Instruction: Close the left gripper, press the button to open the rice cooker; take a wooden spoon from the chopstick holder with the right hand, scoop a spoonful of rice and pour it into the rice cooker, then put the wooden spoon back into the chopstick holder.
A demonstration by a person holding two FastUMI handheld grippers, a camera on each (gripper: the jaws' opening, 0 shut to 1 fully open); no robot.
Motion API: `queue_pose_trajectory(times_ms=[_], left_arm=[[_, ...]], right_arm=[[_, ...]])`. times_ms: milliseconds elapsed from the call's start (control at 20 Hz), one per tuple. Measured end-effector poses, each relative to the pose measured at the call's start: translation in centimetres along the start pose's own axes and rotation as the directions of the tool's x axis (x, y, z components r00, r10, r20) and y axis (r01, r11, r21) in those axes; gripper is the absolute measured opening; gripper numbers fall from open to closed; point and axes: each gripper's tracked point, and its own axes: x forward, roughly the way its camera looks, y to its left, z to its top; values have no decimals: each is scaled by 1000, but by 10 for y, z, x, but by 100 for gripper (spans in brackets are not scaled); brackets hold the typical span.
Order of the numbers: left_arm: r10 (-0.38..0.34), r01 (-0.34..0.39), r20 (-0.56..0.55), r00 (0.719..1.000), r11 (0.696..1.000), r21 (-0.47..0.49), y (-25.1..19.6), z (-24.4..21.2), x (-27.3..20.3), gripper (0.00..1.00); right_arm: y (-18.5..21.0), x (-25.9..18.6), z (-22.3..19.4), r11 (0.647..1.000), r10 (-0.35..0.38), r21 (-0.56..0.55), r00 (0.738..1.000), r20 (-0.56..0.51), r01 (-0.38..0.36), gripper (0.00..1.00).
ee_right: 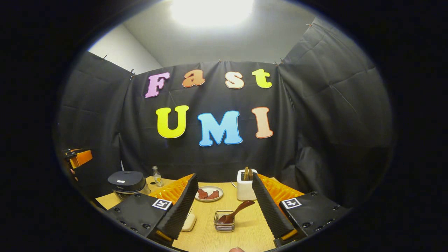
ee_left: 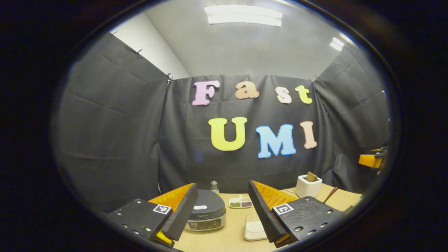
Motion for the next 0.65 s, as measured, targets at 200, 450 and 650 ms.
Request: queue_pose_trajectory(times_ms=[200,450,650], left_arm=[[4,-4,4,1000,1000,-4,8,2,-2,89],[-2,2,9,1000,1000,-5,10,3,-6,89],[-12,12,15,1000,1000,4,10,6,-10,89]], right_arm=[[-1,-4,4,1000,-12,-3,1000,7,12,98],[1,-12,4,1000,-18,-9,1000,8,18,98],[3,-18,8,1000,-22,-9,1000,14,22,98]])
